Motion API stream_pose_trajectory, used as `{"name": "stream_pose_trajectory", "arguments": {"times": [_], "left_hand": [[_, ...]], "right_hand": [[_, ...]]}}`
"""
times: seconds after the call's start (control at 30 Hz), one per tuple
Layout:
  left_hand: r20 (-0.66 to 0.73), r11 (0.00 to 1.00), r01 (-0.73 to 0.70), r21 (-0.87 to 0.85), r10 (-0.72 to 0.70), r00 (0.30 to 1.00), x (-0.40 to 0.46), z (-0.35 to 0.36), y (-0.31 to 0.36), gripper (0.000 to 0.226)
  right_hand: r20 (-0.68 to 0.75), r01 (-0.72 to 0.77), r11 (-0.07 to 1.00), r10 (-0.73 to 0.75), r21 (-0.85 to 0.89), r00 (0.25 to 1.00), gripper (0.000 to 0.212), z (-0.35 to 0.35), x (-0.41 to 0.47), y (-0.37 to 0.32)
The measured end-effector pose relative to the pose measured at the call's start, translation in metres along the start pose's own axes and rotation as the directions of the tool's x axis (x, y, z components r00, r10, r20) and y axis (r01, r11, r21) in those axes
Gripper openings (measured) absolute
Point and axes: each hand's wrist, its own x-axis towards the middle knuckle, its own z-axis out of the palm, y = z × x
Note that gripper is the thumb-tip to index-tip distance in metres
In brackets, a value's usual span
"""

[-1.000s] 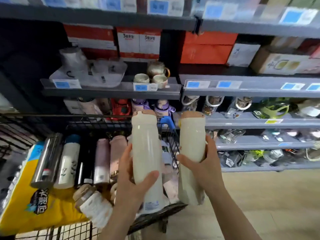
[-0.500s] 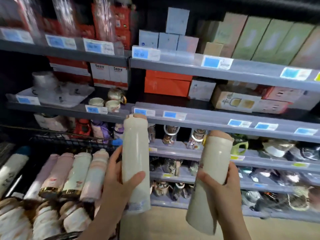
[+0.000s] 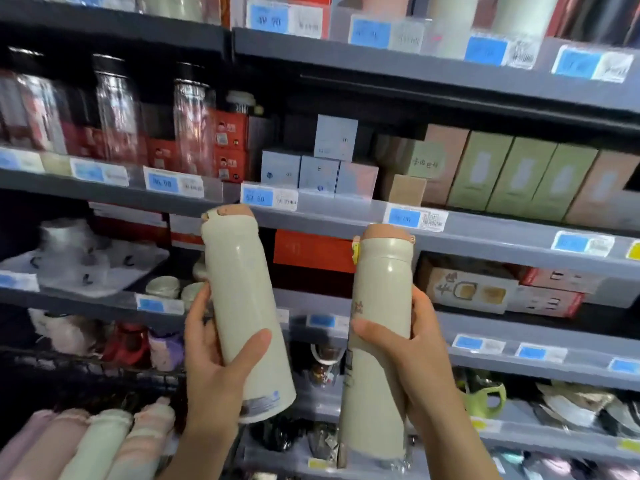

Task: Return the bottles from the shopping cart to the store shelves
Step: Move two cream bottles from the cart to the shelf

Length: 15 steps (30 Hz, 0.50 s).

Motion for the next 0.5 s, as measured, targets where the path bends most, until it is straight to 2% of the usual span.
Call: {"name": "stream_pose_trajectory", "arguments": {"times": [0.03, 0.13, 0.23, 0.37, 0.43, 0.5], "left_hand": [[-0.006, 1.0, -0.024, -0.009, 0.024, 1.0, 0.009, 0.003, -0.002, 0.087], [-0.024, 0.993, -0.118, 0.028, 0.119, 0.993, 0.044, 0.008, -0.009, 0.096], [-0.047, 0.981, -0.194, 0.031, 0.195, 0.98, 0.077, 0.016, -0.012, 0.094], [-0.097, 0.977, -0.202, 0.063, 0.207, 0.973, 0.098, 0.018, -0.011, 0.084], [-0.123, 0.963, -0.238, 0.125, 0.253, 0.96, 0.107, 0.014, -0.002, 0.09], [-0.164, 0.942, -0.287, 0.176, 0.316, 0.934, 0.113, 0.014, 0.009, 0.083]], "right_hand": [[0.02, 0.006, 1.0, -0.006, 0.016, 1.0, 0.068, 0.006, 0.014, -0.004], [0.099, 0.031, 0.998, -0.036, 0.057, 0.994, 0.07, 0.027, 0.064, -0.018], [0.181, 0.043, 0.988, -0.069, 0.146, 0.981, 0.076, 0.049, 0.11, -0.031], [0.18, 0.02, 0.956, -0.076, 0.294, 0.981, 0.071, 0.08, 0.153, -0.043], [0.192, -0.01, 0.916, -0.074, 0.4, 0.979, 0.07, 0.096, 0.173, -0.051], [0.208, -0.045, 0.873, -0.066, 0.486, 0.976, 0.066, 0.109, 0.192, -0.06]]}}
